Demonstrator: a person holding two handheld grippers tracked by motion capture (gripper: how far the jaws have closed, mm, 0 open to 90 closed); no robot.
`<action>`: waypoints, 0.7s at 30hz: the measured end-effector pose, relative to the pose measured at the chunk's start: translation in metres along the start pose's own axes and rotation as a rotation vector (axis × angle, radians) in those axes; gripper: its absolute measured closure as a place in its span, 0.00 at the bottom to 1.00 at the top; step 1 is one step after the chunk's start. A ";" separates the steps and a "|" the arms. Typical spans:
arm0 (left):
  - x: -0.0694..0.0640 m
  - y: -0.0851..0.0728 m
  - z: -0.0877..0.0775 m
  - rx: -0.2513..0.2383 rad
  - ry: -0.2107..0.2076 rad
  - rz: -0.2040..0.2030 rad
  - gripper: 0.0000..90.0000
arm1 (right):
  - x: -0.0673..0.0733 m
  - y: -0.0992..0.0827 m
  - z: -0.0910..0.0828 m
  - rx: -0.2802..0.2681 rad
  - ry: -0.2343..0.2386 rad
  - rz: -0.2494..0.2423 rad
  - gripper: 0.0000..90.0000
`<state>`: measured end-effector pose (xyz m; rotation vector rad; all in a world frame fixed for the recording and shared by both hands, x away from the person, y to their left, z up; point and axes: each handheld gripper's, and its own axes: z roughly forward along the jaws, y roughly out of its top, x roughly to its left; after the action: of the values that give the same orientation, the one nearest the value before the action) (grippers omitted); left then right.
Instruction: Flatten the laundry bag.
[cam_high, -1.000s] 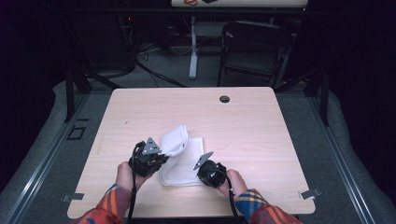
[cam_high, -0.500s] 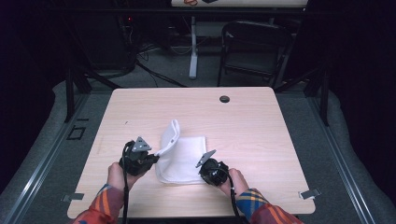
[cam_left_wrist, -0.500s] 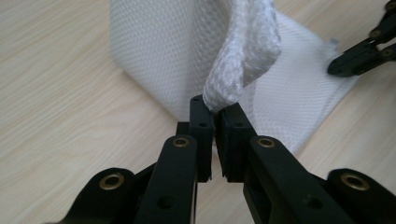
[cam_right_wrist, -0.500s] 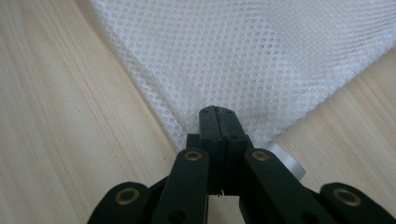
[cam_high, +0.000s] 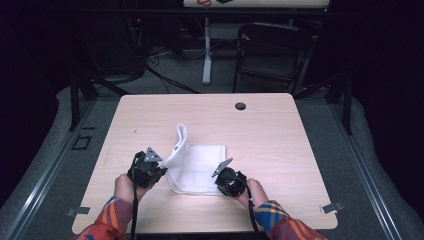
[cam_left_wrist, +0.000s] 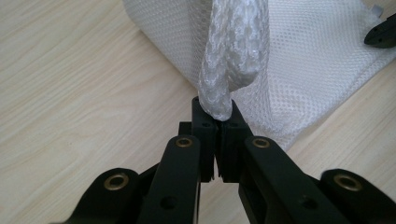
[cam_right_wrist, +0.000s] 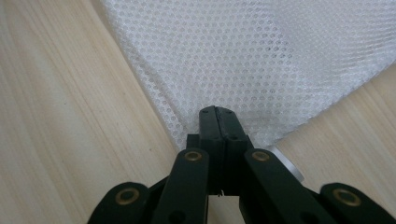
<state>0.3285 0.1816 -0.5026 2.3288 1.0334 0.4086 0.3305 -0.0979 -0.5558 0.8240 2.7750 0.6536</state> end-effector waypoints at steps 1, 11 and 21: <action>0.000 0.000 0.000 0.003 -0.002 -0.004 0.97 | -0.001 0.000 0.000 0.002 0.000 0.000 1.00; 0.003 -0.003 0.005 0.050 -0.031 0.010 0.97 | -0.008 -0.005 -0.003 0.017 -0.038 0.006 1.00; -0.002 -0.005 0.020 0.129 -0.074 0.052 0.97 | -0.022 -0.015 -0.009 0.031 -0.054 0.022 1.00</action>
<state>0.3339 0.1760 -0.5213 2.4695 0.9926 0.2810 0.3391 -0.1248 -0.5538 0.8657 2.7385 0.5843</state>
